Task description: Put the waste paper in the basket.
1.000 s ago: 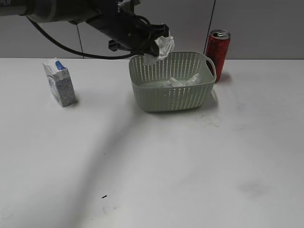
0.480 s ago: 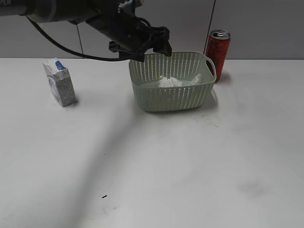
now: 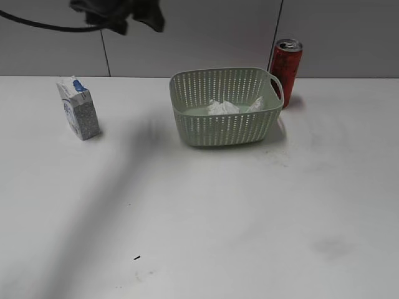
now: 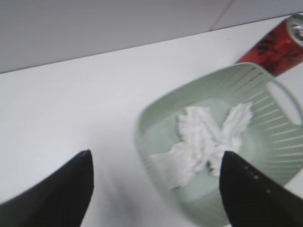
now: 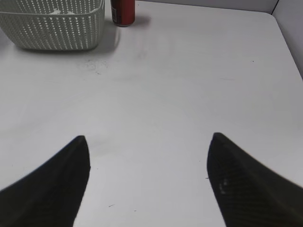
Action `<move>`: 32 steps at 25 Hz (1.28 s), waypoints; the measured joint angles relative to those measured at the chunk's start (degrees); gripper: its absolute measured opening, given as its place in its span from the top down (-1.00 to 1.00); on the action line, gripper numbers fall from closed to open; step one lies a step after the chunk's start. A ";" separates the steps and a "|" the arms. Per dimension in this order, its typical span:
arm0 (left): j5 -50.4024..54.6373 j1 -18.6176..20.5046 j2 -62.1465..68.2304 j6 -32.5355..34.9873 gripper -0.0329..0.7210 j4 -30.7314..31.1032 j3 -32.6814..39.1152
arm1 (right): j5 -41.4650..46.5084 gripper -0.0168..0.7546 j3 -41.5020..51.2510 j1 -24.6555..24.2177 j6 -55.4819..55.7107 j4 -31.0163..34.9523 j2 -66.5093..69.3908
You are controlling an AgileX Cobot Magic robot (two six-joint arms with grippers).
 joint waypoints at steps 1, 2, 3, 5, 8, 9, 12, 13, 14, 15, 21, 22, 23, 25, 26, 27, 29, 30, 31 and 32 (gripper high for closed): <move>2.98 1.86 -1.65 -0.12 -0.70 3.30 0.01 | 0.00 -0.56 0.00 0.00 0.00 0.00 0.00; 5.98 3.44 -3.25 -0.17 -0.70 6.04 0.01 | 0.00 -0.56 0.00 0.00 0.00 0.00 0.00; 9.07 5.43 -4.57 -0.17 -0.70 9.17 0.01 | 0.00 -0.56 0.00 0.00 0.00 0.00 0.00; 14.61 9.59 -7.56 -0.22 -0.70 14.15 0.01 | 0.00 -0.56 0.00 0.00 0.00 0.00 0.00; 18.89 15.62 -12.04 -0.22 -0.67 17.23 1.00 | 0.00 -0.56 0.00 0.00 0.05 0.00 0.00; 19.25 17.31 -14.00 -0.22 -0.66 17.28 1.97 | 0.00 -0.56 0.00 0.00 0.05 0.00 0.00; 19.61 22.14 -20.46 -0.07 -0.65 16.55 8.00 | 0.00 -0.56 0.00 0.00 0.05 0.00 0.00; 19.71 22.87 -22.64 0.55 -0.65 16.39 10.28 | 0.00 -0.56 0.00 0.00 0.05 0.00 0.00; 19.77 23.31 -25.49 0.99 -0.65 16.26 13.41 | 0.00 -0.56 0.00 0.00 0.05 0.00 0.00; 19.82 23.37 -28.53 1.41 -0.64 15.89 16.89 | 0.00 -0.56 0.00 0.00 0.05 0.00 0.00; 10.85 21.70 -48.52 3.07 -0.64 11.30 39.46 | 0.00 -0.56 0.00 0.00 0.01 0.00 0.00; 9.78 21.40 -52.03 3.15 -0.64 11.21 43.22 | 0.00 -0.56 0.00 0.00 0.01 0.00 0.00; 8.91 21.19 -55.56 3.52 -0.64 11.09 46.76 | 0.00 -0.56 0.00 0.00 0.01 0.00 0.00; 8.24 21.14 -61.74 3.97 -0.63 10.98 52.81 | 0.00 -0.56 0.00 0.00 0.01 0.00 0.00; 8.24 21.14 -64.98 4.08 -0.63 10.98 55.98 | 0.00 -0.56 0.00 0.00 0.01 0.00 0.00; 8.17 21.14 -68.14 4.19 -0.63 11.10 58.53 | 0.00 -0.56 0.00 0.00 0.01 0.00 0.00; 8.24 21.14 -73.79 4.25 -0.63 11.83 64.30 | 0.00 -0.56 0.00 0.00 0.01 0.00 0.00; 8.23 21.14 -76.73 4.32 -0.63 12.19 66.98 | 0.00 -0.56 0.00 0.00 0.06 0.00 0.00; 8.23 21.14 -79.03 4.38 -0.63 12.61 69.16 | 0.00 -0.56 0.00 0.00 0.06 0.05 0.00; 8.23 21.14 -81.57 4.38 -0.62 12.86 71.63 | 0.00 -0.56 0.00 0.00 0.06 0.12 0.00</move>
